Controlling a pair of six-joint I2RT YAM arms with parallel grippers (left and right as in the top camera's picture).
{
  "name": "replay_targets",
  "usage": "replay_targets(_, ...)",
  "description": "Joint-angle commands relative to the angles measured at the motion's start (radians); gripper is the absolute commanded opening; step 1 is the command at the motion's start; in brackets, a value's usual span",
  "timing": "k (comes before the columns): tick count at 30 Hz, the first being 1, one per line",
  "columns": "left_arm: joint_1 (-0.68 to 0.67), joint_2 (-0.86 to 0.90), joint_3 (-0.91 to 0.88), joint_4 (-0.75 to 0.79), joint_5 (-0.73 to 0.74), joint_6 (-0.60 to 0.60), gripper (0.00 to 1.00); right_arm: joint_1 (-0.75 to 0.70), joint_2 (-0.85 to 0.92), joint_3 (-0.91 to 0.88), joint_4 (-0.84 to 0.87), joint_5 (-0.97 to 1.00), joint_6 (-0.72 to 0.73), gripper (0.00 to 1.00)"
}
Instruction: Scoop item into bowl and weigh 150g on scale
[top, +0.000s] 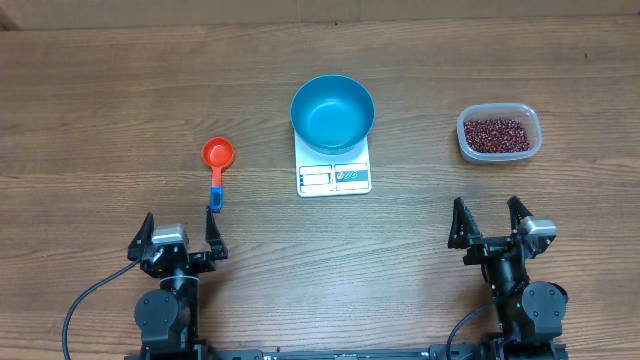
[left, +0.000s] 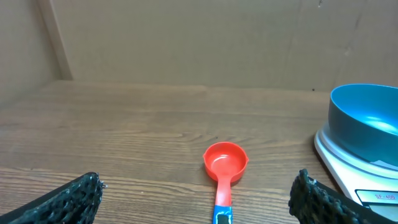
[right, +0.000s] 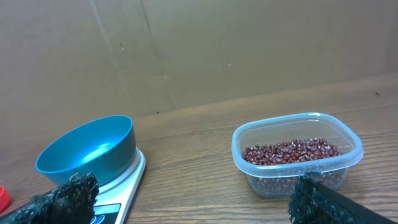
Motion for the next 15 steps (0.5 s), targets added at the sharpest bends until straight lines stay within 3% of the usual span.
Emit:
replay_targets(1, 0.007, -0.008, -0.003, 0.002, -0.016, 0.019, 0.99, 0.006, -0.011, -0.01, 0.002, 0.006, -0.007, 1.0)
replay_targets(15, 0.006, -0.008, -0.002, 0.024, -0.001, 0.016, 0.99, 0.006, -0.011, -0.01, 0.002, 0.006, -0.007, 1.0)
